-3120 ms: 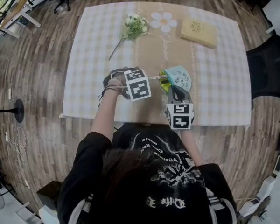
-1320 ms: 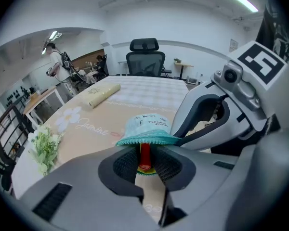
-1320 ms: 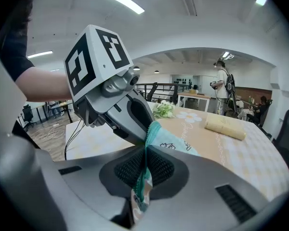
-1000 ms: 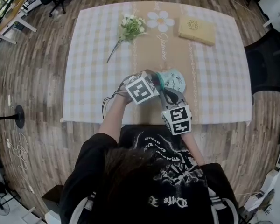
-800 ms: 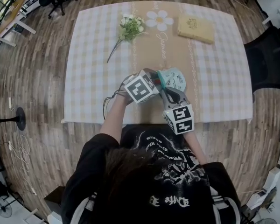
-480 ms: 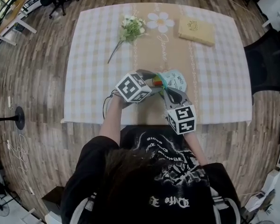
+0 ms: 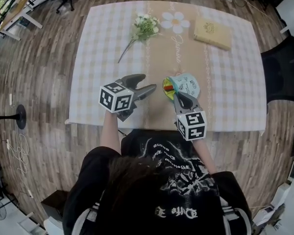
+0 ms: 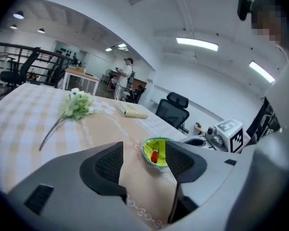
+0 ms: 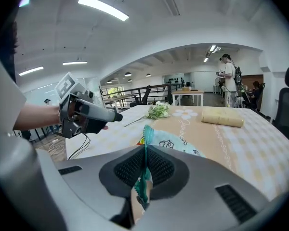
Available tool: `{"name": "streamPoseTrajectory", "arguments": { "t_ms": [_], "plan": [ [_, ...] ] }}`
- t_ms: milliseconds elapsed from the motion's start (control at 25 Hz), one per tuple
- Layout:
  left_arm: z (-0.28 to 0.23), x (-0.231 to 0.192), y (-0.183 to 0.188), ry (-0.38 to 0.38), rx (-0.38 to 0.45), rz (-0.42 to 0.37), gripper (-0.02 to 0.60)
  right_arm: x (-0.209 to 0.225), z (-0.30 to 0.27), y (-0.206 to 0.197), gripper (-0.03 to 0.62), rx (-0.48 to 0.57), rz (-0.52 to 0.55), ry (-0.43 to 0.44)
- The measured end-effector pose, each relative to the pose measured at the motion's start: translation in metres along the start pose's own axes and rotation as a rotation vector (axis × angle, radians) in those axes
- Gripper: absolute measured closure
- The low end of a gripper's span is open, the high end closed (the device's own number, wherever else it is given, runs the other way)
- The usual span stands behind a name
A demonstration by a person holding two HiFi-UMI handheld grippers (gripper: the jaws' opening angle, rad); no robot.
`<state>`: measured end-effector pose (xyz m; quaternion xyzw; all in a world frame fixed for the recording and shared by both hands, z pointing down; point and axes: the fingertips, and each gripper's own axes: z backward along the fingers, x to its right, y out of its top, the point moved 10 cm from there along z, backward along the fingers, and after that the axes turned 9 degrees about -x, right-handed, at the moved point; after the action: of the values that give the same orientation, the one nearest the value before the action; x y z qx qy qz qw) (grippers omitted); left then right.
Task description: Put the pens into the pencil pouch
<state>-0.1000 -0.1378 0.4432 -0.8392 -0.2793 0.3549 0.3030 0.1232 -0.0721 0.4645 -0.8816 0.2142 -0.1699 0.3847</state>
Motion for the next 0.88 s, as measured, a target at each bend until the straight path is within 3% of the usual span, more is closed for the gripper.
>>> {"name": "streamPoseTrajectory", "arguments": {
  "t_ms": [120,280,520,640,880],
  "plan": [
    [0.025,-0.012,-0.009,0.012,0.124,0.096,0.298,-0.006,-0.007,-0.003,0.569,-0.020,-0.002,0.000],
    [0.049,-0.025,-0.023,0.023,0.201,0.169,0.298,-0.016,-0.021,-0.011,0.562,-0.070,0.002,-0.004],
    [0.065,-0.029,-0.044,0.069,0.193,0.171,0.301,-0.036,-0.041,-0.023,0.540,-0.170,0.037,-0.013],
    [0.064,-0.025,-0.052,0.061,0.173,0.160,0.311,-0.042,-0.046,-0.028,0.531,-0.180,0.033,-0.038],
    [0.062,-0.023,-0.069,0.122,0.148,0.176,0.340,-0.050,-0.053,-0.039,0.525,-0.214,0.016,-0.066]
  ]
}}
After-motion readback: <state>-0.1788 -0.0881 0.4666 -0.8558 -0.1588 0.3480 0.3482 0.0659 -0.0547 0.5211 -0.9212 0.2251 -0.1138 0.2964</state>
